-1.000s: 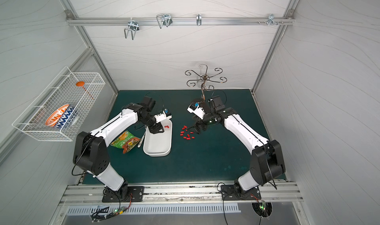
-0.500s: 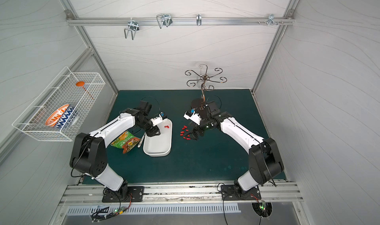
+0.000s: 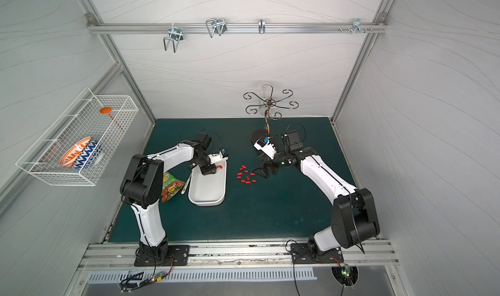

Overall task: Take the screw protection sleeves out of the storage box
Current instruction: Pick up the screw protection sleeve from the storage box.

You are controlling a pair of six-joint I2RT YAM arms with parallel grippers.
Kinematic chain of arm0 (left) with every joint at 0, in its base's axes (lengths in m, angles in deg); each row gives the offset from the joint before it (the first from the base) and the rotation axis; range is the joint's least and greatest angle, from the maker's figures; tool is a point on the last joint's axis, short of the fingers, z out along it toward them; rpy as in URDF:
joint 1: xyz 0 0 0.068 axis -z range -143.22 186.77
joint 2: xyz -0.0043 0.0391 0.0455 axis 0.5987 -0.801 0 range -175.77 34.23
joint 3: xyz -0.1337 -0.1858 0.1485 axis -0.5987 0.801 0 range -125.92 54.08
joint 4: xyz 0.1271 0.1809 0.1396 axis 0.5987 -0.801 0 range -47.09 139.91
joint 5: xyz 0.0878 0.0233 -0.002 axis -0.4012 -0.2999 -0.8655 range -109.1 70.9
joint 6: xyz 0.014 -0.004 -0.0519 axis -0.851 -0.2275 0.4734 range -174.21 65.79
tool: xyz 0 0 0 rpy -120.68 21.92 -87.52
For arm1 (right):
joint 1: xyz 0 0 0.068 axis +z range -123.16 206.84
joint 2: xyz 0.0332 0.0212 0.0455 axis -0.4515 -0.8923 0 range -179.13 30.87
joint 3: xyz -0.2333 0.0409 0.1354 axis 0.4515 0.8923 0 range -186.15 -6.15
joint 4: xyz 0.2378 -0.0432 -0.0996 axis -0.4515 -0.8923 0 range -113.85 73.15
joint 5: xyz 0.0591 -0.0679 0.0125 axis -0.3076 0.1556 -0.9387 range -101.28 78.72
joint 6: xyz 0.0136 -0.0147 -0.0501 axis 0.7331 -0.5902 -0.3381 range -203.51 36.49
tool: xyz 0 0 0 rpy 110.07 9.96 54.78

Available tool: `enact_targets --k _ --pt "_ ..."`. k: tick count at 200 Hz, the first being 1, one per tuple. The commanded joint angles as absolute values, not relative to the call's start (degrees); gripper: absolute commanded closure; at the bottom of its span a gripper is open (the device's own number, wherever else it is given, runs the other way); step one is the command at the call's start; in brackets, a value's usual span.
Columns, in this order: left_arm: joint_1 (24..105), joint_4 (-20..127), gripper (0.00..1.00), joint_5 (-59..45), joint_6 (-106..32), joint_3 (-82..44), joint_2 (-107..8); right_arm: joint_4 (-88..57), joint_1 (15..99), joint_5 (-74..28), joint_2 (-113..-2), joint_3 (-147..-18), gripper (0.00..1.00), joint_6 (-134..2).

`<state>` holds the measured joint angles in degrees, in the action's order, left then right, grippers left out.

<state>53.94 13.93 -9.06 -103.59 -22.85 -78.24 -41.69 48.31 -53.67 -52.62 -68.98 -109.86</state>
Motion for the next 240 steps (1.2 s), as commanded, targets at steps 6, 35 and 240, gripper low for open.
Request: enact_targets --k 6,35,240 --pt "54.9 15.4 0.59 -10.2 -105.9 -26.6 -80.8 -41.0 46.9 -55.8 -50.9 -68.6 0.01 -108.7" --pt "55.8 15.3 0.59 -10.2 -106.7 -28.3 -82.9 -41.0 46.8 -56.4 -51.4 -68.6 0.01 -108.3" --pt "56.7 7.2 1.0 -5.6 -104.1 -23.9 -66.3 -41.0 46.2 -56.9 -50.2 -68.6 0.01 -108.5"
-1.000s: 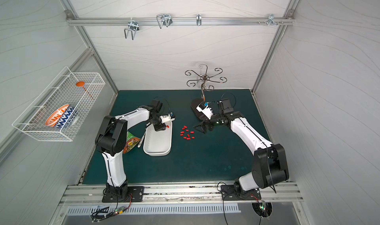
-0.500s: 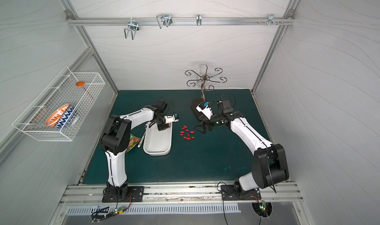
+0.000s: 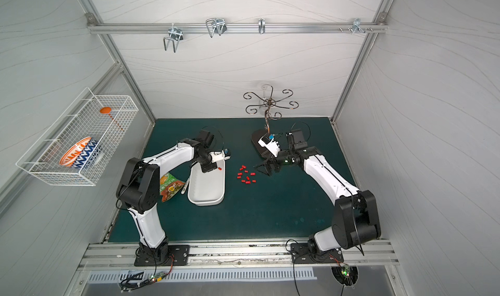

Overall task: Take the screw protection sleeves out of the storage box
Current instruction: Pick up the screw protection sleeve from the storage box, then place the screw protection sleeve at the center of the board.

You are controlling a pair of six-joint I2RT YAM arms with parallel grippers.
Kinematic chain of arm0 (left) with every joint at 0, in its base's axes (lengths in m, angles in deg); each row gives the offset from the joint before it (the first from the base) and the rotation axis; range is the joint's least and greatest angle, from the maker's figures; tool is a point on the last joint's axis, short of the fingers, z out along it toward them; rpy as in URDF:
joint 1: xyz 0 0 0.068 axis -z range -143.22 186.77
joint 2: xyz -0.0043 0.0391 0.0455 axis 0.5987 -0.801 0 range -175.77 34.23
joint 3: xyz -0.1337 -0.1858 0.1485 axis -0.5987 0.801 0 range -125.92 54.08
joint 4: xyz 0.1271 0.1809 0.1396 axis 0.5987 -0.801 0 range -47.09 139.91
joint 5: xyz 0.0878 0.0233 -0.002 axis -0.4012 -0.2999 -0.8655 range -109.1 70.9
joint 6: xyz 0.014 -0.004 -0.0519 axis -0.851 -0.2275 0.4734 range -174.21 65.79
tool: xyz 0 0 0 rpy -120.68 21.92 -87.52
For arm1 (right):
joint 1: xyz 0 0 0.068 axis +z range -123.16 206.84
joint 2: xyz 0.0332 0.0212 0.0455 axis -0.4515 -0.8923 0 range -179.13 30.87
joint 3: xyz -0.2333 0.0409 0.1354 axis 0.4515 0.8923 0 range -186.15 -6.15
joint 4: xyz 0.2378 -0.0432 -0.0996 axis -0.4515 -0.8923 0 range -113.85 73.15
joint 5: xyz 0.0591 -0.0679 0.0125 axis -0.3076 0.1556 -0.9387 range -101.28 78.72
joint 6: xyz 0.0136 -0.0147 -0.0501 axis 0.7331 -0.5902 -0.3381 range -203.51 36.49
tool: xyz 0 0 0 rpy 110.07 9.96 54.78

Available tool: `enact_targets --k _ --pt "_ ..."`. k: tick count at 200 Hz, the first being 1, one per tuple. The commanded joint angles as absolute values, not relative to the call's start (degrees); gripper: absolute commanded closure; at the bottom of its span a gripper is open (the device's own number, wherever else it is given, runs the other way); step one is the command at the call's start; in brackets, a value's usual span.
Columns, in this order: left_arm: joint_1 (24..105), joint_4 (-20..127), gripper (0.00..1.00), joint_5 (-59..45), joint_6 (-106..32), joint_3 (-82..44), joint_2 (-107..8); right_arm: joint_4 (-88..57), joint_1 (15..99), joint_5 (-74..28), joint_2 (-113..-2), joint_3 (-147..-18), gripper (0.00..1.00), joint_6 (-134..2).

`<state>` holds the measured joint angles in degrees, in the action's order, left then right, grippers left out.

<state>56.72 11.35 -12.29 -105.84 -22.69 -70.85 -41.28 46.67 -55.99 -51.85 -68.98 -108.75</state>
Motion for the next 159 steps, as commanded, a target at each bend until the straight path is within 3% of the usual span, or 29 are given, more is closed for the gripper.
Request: enact_targets --k 1,30,62,93,159 --pt "56.8 7.0 1.0 -5.2 -104.1 -23.9 -66.1 -41.1 46.2 -57.0 -50.2 -68.6 0.01 -108.5" --pt "58.3 4.0 1.0 6.2 -102.6 -25.6 -62.8 -41.1 45.1 -56.9 -49.9 -68.3 0.01 -109.6" --pt "62.5 4.6 1.0 11.0 -101.3 -27.5 -63.7 -45.5 44.7 -56.9 -48.9 -67.2 0.01 -119.6" --pt "65.3 4.8 1.0 11.5 -98.9 -31.8 -69.9 -48.9 44.7 -55.1 -49.9 -66.5 0.01 -127.5" --pt "71.2 8.4 0.99 4.8 -97.6 -38.9 -82.9 -44.9 41.6 -53.7 -51.2 -65.1 0.01 -125.3"
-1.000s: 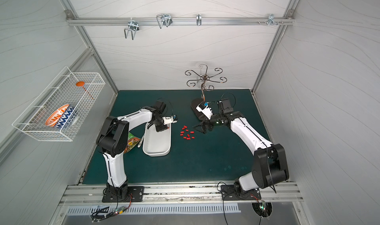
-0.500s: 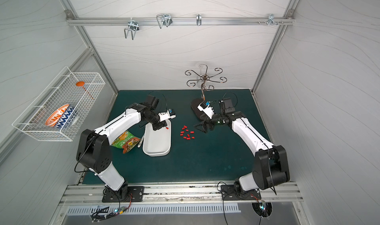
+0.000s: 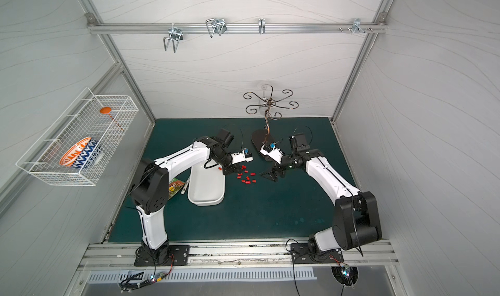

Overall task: Take the screw protection sleeves out of the storage box
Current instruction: Place the screw protection sleeve at the center of the board.

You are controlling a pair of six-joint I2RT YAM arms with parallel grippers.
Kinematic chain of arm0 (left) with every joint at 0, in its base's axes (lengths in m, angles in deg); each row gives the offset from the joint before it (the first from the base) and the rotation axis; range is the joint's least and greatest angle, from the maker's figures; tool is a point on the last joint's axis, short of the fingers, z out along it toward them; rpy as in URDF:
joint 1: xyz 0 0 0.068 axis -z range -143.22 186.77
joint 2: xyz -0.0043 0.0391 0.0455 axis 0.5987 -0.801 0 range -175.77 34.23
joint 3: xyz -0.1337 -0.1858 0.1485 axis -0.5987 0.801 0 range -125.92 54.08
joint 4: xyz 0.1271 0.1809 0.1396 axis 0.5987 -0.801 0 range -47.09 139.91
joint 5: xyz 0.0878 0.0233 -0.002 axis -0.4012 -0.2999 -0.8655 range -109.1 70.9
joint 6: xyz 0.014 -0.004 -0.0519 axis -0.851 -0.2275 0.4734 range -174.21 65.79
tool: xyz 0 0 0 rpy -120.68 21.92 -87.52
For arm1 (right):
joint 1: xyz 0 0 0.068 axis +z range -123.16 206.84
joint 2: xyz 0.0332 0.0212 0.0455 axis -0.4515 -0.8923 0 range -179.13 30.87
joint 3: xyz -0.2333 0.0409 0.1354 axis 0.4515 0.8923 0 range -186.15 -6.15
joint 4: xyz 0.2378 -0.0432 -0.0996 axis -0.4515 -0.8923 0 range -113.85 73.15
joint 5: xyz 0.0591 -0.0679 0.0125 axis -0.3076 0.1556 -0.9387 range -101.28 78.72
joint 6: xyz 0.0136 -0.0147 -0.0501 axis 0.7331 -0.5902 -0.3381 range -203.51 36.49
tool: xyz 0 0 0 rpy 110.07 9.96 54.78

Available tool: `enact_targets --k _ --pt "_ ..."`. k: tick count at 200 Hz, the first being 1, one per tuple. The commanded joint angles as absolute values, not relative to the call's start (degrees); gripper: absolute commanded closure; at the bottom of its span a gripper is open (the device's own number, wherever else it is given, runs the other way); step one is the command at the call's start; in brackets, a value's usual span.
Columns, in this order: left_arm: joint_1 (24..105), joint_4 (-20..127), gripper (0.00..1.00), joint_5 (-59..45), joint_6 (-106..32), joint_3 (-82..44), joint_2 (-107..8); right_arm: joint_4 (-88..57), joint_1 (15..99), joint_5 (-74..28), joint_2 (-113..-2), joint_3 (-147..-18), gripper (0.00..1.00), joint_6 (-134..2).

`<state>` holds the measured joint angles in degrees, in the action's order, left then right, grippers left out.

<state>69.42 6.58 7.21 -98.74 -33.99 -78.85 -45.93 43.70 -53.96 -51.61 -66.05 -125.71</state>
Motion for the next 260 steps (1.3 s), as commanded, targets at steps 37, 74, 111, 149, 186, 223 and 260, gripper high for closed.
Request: enact_targets --k 37,74,111,149,186,223,260 --pt "71.8 8.3 0.95 2.8 -95.5 -45.2 -89.5 -43.1 35.6 -56.2 -49.1 -64.5 0.01 -121.8" --pt "72.4 8.9 0.9 0.6 -95.4 -47.9 -92.7 -43.1 33.9 -57.4 -49.3 -64.8 0.01 -121.0" --pt "72.4 9.5 0.81 -1.9 -94.6 -49.0 -94.2 -43.5 34.0 -57.9 -49.6 -65.0 0.01 -120.7" --pt "72.4 9.5 0.75 -0.8 -93.5 -49.3 -93.5 -43.4 34.1 -58.3 -49.7 -65.0 0.01 -120.6" --pt "72.3 8.3 0.72 0.1 -93.9 -47.5 -89.9 -43.3 34.1 -58.4 -49.5 -64.8 0.01 -120.6" --pt "70.8 6.8 0.69 2.5 -94.6 -42.7 -83.2 -43.7 34.6 -59.9 -49.6 -64.9 0.01 -120.7" --pt "67.2 2.7 0.65 5.0 -96.3 -36.5 -75.3 -42.3 39.4 -59.4 -50.7 -64.7 0.01 -118.6"
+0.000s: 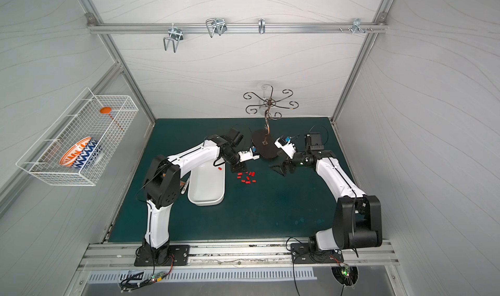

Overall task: Take the screw protection sleeves out of the storage box
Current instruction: Place the screw protection sleeve at the center of the board, then pick up the screw protection sleeve from the storage box.

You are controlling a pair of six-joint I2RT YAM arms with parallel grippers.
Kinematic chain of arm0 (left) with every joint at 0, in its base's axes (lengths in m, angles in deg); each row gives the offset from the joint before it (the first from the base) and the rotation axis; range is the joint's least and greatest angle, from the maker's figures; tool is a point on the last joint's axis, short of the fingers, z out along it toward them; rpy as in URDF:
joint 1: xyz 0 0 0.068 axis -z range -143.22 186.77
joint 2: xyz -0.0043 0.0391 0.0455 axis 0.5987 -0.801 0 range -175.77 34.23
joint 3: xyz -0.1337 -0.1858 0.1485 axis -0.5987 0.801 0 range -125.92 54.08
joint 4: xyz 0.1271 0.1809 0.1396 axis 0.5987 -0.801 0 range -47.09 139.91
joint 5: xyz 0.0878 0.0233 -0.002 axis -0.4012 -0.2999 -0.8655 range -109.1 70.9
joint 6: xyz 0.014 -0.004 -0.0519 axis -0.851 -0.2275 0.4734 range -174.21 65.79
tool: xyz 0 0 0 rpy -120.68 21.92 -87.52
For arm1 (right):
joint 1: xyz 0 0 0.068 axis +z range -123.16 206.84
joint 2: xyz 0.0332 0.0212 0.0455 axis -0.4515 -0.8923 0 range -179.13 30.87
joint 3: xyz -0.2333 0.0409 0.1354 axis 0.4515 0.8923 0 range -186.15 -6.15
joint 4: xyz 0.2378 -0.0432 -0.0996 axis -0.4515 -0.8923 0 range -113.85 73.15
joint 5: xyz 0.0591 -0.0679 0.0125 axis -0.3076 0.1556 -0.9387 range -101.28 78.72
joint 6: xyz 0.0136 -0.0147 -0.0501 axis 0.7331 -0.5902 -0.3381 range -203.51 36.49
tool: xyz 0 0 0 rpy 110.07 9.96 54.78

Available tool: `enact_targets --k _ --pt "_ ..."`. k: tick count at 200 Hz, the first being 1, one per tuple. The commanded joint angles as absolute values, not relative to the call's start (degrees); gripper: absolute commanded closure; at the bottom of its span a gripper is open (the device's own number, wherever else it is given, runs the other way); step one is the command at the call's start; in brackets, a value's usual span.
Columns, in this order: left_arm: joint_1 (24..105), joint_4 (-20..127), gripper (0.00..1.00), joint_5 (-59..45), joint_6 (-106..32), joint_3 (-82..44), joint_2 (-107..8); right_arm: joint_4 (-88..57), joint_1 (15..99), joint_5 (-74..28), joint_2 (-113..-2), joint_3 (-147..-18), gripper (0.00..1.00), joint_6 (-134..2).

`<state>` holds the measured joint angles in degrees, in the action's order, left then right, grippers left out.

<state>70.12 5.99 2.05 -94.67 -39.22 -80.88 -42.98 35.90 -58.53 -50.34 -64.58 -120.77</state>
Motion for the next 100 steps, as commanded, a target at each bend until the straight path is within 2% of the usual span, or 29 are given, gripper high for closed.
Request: enact_targets --k 1,49,100 --pt "67.1 2.5 0.65 5.0 -96.3 -36.3 -75.1 -42.2 39.6 -59.4 -50.7 -64.6 0.01 -118.5" --pt "59.4 0.4 0.59 3.0 -95.8 -26.3 -65.3 -35.8 50.6 -54.1 -54.3 -64.2 0.01 -110.2" --pt "55.3 3.7 0.58 -9.1 -94.4 -21.4 -65.2 -27.9 61.0 -43.0 -57.7 -63.6 0.01 -102.5"
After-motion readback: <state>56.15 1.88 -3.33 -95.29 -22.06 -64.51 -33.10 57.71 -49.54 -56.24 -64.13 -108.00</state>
